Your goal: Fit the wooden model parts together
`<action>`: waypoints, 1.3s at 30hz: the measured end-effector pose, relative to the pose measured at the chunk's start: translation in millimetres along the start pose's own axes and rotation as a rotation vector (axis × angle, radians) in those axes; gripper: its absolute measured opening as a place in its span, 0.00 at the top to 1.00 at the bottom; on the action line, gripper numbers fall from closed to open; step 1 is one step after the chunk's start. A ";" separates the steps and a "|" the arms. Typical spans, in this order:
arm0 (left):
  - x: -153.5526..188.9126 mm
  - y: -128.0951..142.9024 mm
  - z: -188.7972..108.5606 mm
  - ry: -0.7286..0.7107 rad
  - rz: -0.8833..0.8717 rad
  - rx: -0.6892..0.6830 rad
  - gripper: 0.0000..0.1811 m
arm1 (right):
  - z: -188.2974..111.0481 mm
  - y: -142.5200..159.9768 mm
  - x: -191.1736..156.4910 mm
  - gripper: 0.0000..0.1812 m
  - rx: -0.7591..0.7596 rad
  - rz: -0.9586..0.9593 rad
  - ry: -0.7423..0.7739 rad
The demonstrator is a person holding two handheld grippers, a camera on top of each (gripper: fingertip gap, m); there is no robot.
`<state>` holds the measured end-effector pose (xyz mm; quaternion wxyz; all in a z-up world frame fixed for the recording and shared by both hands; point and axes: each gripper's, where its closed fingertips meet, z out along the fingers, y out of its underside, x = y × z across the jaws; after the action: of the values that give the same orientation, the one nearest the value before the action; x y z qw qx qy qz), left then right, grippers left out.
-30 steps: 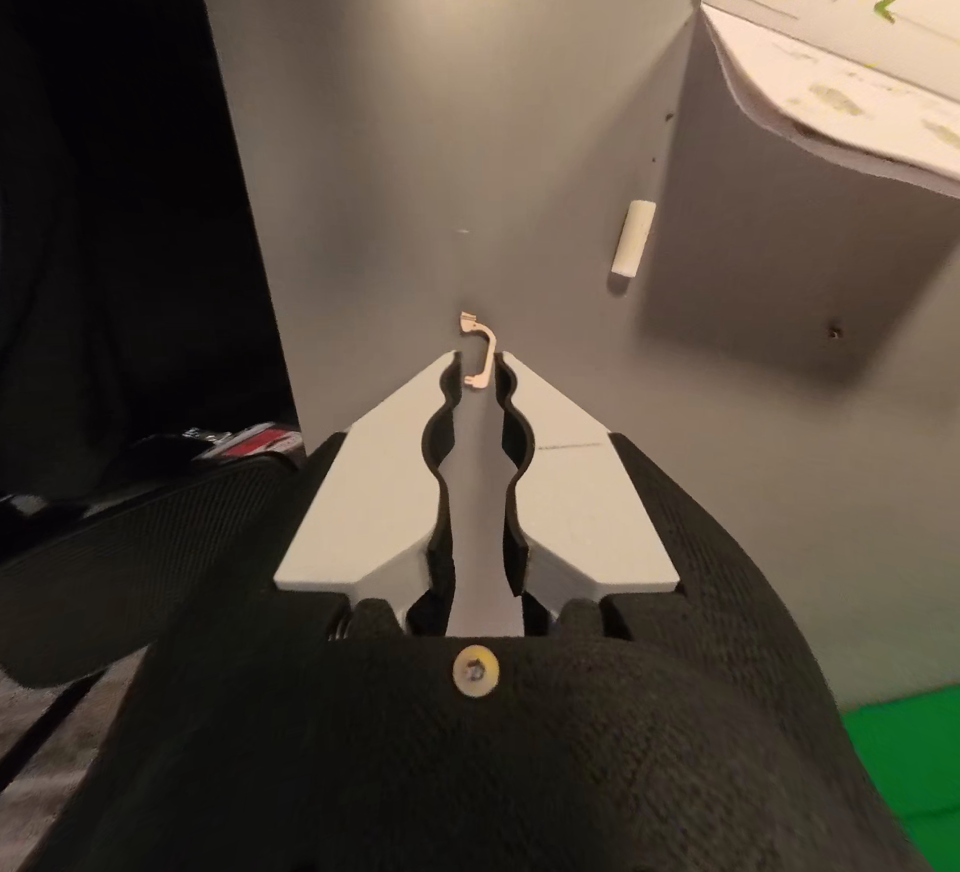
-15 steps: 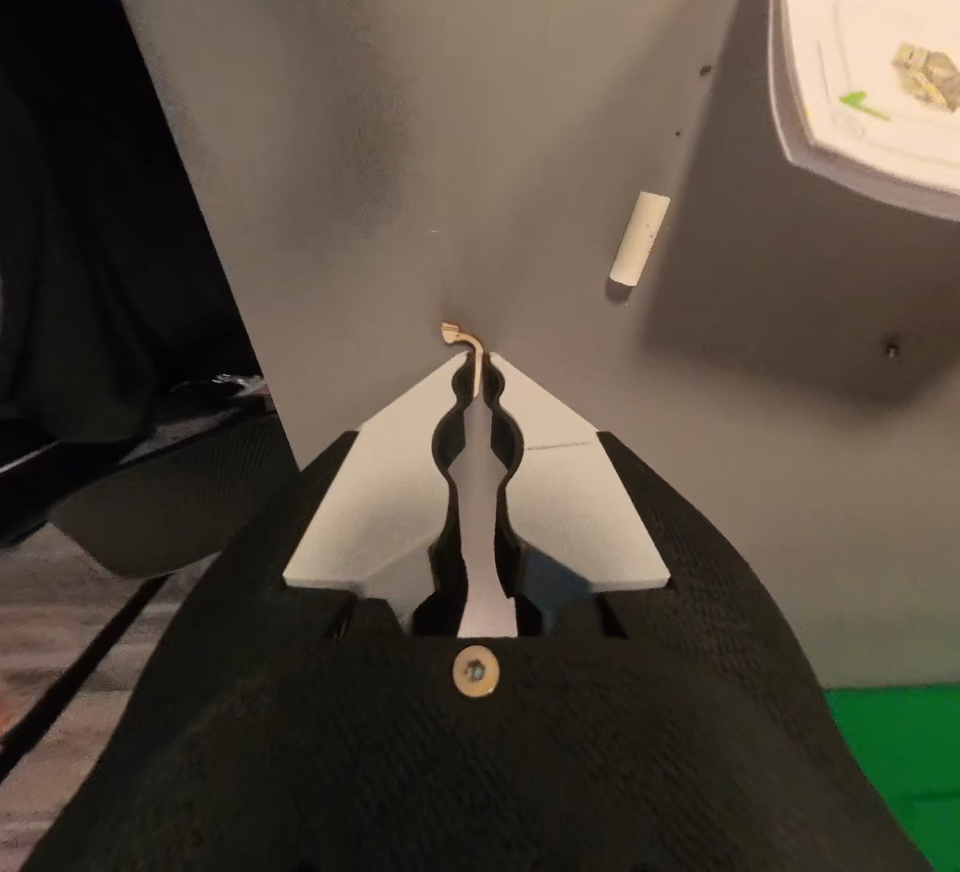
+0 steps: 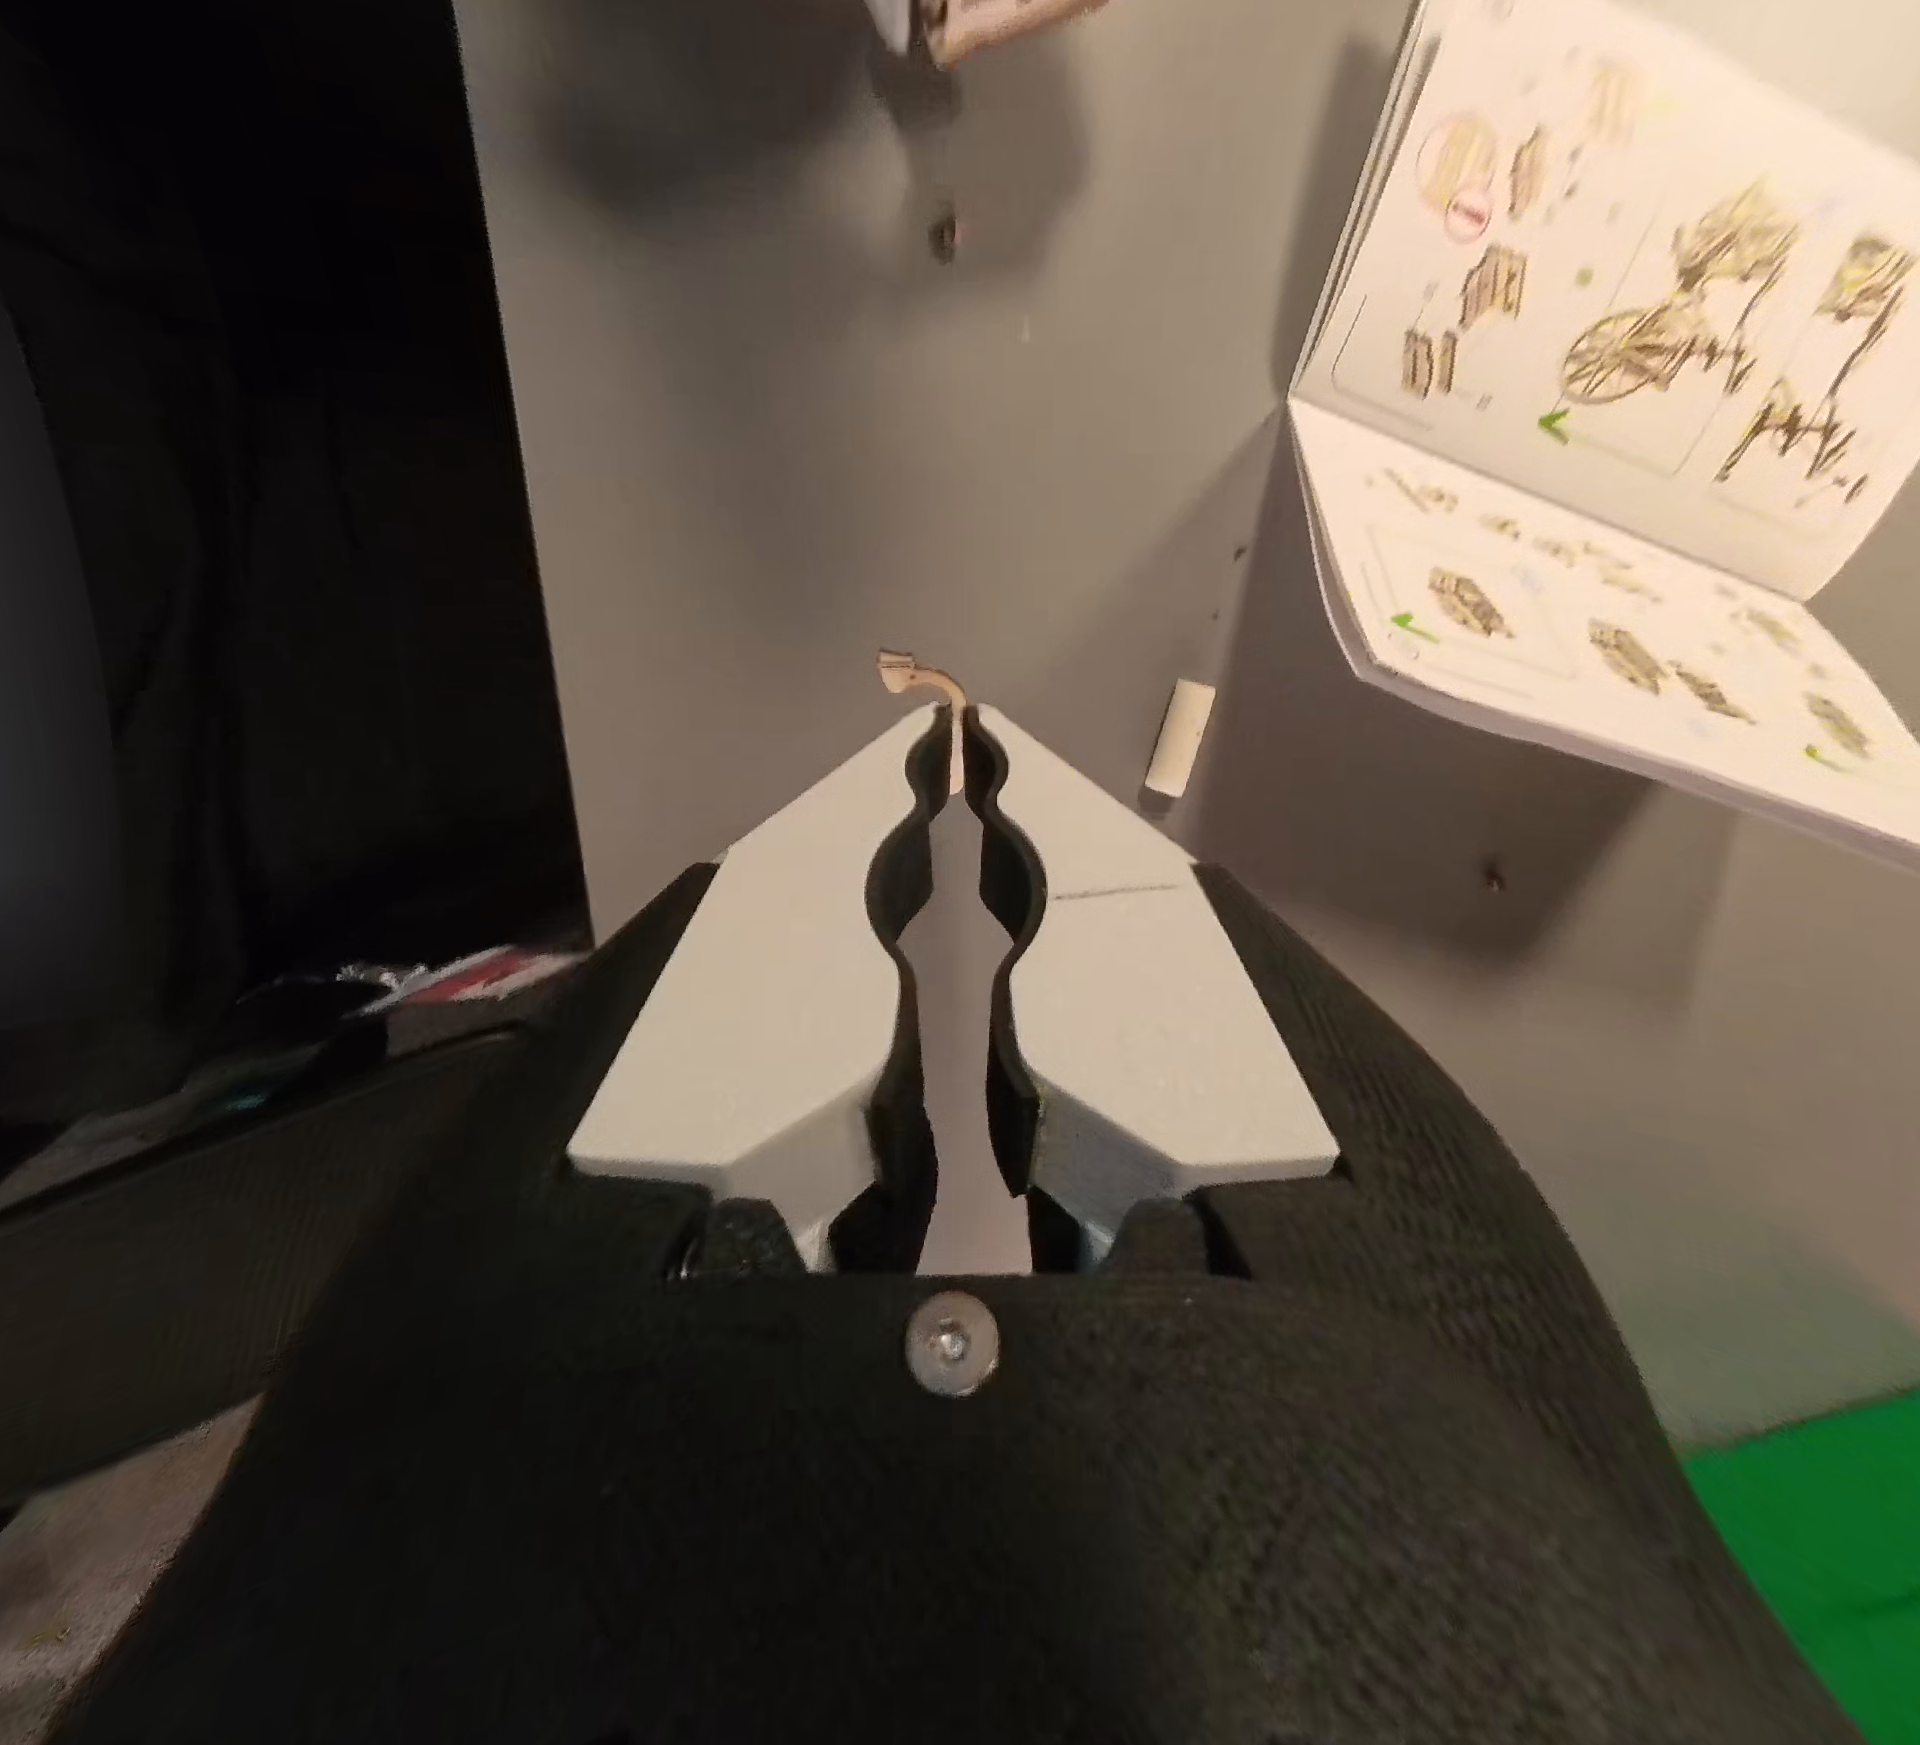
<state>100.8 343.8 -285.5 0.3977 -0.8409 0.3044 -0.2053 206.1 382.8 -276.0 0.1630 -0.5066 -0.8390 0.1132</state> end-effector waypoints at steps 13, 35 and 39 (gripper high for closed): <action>-21.0 12.8 -27.5 -0.246 -0.141 0.043 0.52 | -33.8 -57.9 22.3 1.00 0.424 -0.041 0.333; 48.0 -80.0 -7.5 0.013 -0.188 0.337 0.99 | -43.9 -89.1 8.4 0.99 0.408 -0.408 0.654; 54.6 -71.8 -1.8 -0.020 0.018 0.188 0.99 | -39.9 -81.6 -1.4 0.94 0.403 -0.327 0.438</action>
<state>164.6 341.7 -221.8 0.4799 -0.7991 0.2870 -0.2209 155.8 345.0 -210.5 0.4524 -0.3354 -0.8148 0.1378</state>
